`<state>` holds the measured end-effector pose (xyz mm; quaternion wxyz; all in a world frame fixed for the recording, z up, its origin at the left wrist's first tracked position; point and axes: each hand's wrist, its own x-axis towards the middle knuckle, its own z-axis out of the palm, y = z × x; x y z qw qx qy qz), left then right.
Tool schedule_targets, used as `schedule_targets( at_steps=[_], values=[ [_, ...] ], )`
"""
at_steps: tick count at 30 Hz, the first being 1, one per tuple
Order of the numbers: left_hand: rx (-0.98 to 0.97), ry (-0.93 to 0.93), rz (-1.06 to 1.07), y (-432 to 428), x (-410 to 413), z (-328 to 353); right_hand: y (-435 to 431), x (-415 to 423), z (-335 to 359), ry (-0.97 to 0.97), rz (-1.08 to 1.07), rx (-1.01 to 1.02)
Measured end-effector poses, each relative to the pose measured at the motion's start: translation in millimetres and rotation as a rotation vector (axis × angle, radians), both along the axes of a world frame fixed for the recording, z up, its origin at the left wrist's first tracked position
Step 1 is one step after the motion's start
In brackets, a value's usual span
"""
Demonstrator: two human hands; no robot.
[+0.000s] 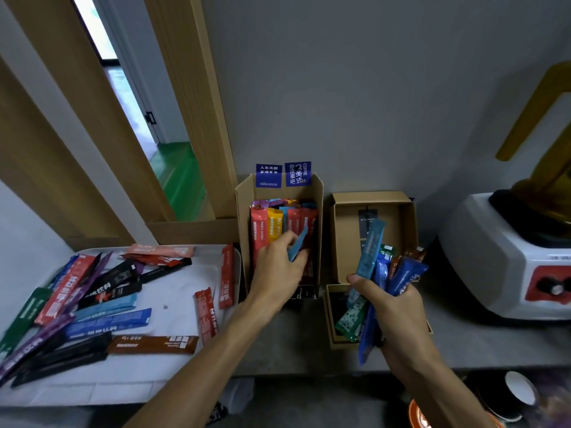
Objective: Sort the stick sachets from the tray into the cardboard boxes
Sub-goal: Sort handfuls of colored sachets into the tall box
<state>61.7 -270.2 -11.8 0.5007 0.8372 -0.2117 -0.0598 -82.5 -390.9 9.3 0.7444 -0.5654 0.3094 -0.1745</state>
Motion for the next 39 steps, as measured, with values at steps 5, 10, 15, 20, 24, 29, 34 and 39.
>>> schedule_targets(
  at_steps=[5, 10, 15, 20, 24, 29, 34, 39],
  values=[
    [-0.023, 0.123, -0.014, -6.9, 1.7, -2.3, 1.8, 2.4, -1.0, 0.005, 0.010, 0.001],
    [-0.117, 0.124, -0.040, -0.4, -3.5, 6.2, 1.6, 0.9, -1.7, 0.023, 0.034, -0.022],
    [-0.818, 0.554, -0.133, 19.4, -12.7, 36.1, 14.4, 3.9, 6.3, 0.000, 0.172, 0.015],
    [-0.835, 0.412, -0.104, 23.8, -10.9, 39.0, 37.2, 14.0, 9.9, -0.041, 0.244, 0.165],
    [-0.794, 0.431, -0.163, 28.3, -15.3, 41.3, 43.5, 19.8, 9.6, -0.047, 0.245, 0.198],
    [-0.693, 0.297, -0.228, 47.2, -12.3, 44.6, 37.0, 20.4, 8.2, -0.023, 0.248, 0.300],
    [-0.480, 0.137, -0.188, 51.7, -5.3, 58.9, 26.7, 18.5, 10.4, 0.014, 0.409, 0.512],
    [-0.513, 0.230, -0.053, 45.7, -4.4, 60.5, 35.0, 16.6, 7.4, 0.003, 0.327, 0.252]
  ],
)
